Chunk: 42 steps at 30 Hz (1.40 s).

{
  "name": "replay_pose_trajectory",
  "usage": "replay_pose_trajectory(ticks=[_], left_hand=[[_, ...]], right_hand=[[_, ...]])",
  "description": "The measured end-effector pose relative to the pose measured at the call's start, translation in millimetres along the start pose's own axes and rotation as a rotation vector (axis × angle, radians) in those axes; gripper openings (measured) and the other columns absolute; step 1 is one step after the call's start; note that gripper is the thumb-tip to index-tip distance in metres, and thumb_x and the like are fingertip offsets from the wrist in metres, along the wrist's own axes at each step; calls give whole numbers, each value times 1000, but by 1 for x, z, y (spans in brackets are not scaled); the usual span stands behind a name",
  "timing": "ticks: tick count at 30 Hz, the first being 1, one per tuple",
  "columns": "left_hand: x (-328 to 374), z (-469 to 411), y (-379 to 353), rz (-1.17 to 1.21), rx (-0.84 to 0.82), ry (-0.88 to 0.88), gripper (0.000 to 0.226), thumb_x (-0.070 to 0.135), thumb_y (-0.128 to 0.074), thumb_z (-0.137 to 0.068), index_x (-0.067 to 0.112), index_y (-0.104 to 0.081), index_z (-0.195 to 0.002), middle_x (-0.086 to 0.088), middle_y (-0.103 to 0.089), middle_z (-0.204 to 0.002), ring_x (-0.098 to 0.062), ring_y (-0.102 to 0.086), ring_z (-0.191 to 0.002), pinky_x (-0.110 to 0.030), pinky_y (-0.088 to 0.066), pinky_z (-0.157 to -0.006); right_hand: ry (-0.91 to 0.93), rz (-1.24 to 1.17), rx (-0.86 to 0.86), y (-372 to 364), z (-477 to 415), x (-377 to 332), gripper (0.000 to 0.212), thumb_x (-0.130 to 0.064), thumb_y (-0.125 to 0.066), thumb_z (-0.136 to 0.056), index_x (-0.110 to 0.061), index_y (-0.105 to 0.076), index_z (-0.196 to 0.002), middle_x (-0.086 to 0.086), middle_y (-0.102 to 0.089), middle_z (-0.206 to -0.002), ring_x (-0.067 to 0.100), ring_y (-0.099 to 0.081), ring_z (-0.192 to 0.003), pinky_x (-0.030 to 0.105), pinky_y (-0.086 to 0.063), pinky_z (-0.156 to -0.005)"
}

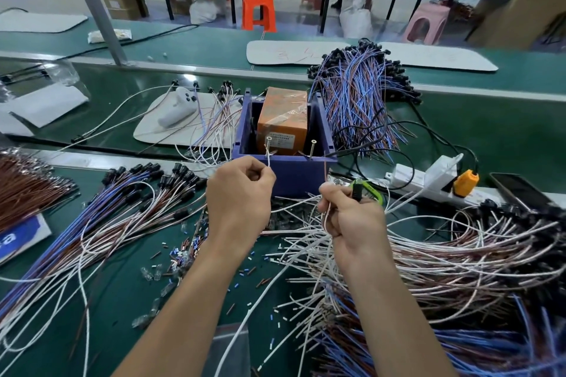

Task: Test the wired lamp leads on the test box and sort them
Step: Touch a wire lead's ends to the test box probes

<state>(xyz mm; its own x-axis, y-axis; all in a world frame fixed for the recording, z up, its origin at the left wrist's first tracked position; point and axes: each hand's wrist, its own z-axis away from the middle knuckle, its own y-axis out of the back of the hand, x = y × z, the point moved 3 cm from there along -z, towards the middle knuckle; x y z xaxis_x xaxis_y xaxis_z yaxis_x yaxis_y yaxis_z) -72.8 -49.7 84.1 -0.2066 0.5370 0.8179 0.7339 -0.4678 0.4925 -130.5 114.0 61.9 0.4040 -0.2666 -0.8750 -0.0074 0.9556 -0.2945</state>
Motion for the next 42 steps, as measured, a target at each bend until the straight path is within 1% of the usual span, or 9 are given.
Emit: replay_pose_trajectory(ticks=[5,11,23,27,31,35,37,39,42], left_hand=[[-1,-4,-2,-33,-16,10,21,23,-74,-87,24,-70,-66,14,-63,-56,-7,-61,-62,-18,-45,-53],[1,-4,-2,-41,-51,-3,22,21,-73,-87,25,-70,-66,14,-63,-56,-4,-61,-64,-14,-41,-51],[2,-3,-1,-72,-50,-8,20,21,-72,-89,26,-71,-69,15,-62,-57,-6,-58,-56,-13,-40,-52],[0,4,4,-23,-5,82,23,29,-74,-87,29,-70,-64,19,-65,-56,-1,-63,-60,-19,-43,-53],[-4,22,12,25,2,167,18,36,-74,-85,36,-72,-66,27,-67,-61,3,-65,-59,-21,-48,-56],[-7,37,22,-37,-9,207,8,49,-76,-80,51,-71,-73,32,-65,-60,8,-63,-64,-23,-45,-55],[-11,40,24,-114,-10,207,19,53,-76,-79,46,-70,-63,30,-64,-57,1,-62,-56,-21,-39,-51],[-15,42,26,-259,-11,189,30,56,-75,-81,44,-64,-55,23,-61,-52,0,-54,-53,-21,-37,-51],[-17,47,26,-367,-41,164,28,57,-73,-85,41,-69,-63,24,-52,-53,-3,-45,-53,-20,-30,-50]], right_hand=[[1,16,2,0,2,-2,23,-4,-72,-91,-14,-65,-71,7,-60,-57,9,-46,-43,18,-32,-37],[12,19,21,-2,2,-2,26,-3,-72,-91,-15,-66,-67,5,-58,-54,9,-44,-42,18,-31,-38],[33,38,-6,-6,0,-2,14,-1,-73,-89,-7,-66,-78,7,-57,-54,8,-43,-39,18,-29,-37],[41,-35,63,9,9,-3,29,-2,-72,-90,-16,-65,-66,6,-59,-54,11,-45,-43,18,-30,-37],[47,-3,15,14,29,10,42,-4,-73,-90,-23,-72,-53,6,-59,-54,9,-42,-41,18,-29,-37],[17,79,-19,21,39,17,29,-5,-73,-90,-15,-74,-62,10,-62,-57,9,-31,-38,19,-27,-36],[12,164,-47,30,39,16,22,-10,-67,-96,-12,-78,-77,11,-70,-67,9,-26,-39,20,-26,-37],[52,227,-35,43,37,11,25,-17,-57,-104,-13,-78,-92,6,-76,-79,9,-30,-41,20,-30,-40],[162,362,45,62,36,-3,31,-27,-53,-106,-23,-80,-92,-6,-72,-75,11,-47,-47,31,-46,-54]])
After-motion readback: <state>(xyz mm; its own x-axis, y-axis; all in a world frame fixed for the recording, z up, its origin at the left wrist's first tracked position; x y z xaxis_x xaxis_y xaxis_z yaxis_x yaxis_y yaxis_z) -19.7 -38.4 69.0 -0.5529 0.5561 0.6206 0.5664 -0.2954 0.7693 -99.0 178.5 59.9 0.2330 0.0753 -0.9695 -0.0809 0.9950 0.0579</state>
